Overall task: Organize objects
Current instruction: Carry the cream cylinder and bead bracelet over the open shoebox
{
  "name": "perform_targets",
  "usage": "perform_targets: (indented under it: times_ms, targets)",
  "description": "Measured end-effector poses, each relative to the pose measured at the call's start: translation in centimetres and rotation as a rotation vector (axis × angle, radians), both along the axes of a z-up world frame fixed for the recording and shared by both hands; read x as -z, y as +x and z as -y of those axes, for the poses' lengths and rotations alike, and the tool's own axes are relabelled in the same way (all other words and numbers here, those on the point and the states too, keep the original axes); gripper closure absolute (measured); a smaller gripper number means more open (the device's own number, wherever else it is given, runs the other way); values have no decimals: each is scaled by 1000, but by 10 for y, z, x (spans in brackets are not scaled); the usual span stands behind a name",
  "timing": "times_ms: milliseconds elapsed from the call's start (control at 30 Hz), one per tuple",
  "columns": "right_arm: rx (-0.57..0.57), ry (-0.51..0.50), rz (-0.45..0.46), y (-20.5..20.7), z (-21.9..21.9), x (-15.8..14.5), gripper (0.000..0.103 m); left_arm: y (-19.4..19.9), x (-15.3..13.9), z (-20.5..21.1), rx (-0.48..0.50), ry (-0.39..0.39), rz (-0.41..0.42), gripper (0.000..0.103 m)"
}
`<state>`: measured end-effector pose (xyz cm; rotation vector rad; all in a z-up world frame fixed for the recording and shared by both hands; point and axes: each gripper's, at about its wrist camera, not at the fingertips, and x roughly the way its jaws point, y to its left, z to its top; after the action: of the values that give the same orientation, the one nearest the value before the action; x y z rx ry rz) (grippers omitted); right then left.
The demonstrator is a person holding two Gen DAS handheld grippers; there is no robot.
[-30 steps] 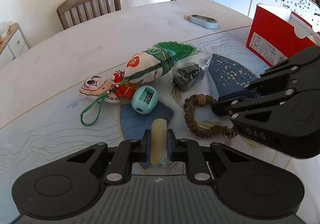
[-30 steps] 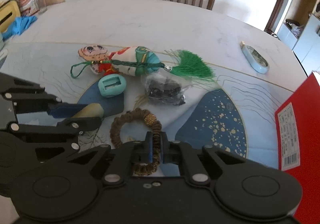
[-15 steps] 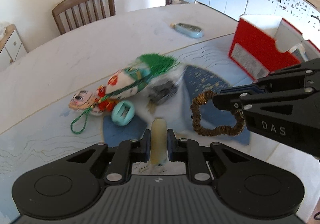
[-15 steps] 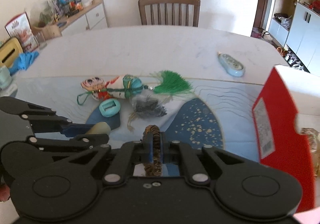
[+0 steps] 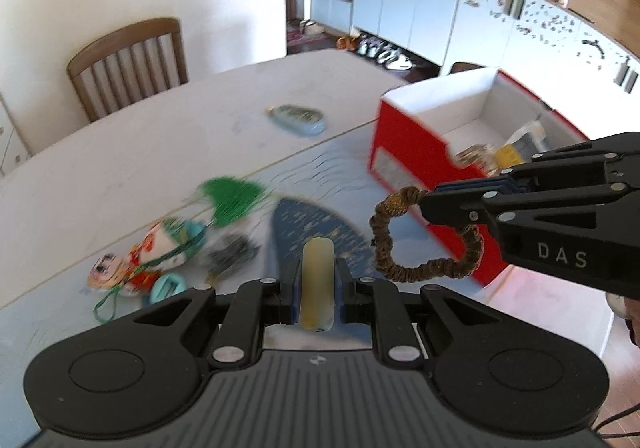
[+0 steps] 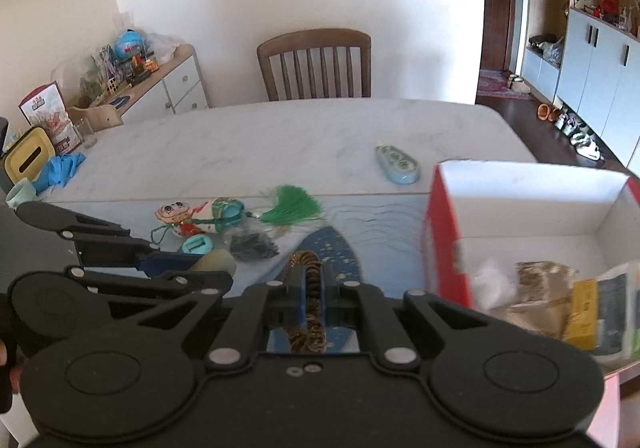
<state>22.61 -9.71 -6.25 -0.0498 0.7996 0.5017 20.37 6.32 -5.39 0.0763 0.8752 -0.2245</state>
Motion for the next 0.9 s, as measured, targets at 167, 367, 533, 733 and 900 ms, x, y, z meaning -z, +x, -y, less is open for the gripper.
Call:
perform_targets:
  times_ms: [167,367,533,733,900]
  targets:
    - [9,7,28,1,27,-14,98,7,-16,28,43,-6,16,87]
    - [37,8,62,8,61,-25,98,18,-26,59,78,-10,19,87]
    - [69,6,63,16,88,-26,98,29,-29,85,108,-19,13,87]
    - [93,7,62,24,120,-24,98,39,-28,118,137,-15,12,87]
    - [107,2,58,35,146,-20,98,52,-23,142,138,-25,-11,87]
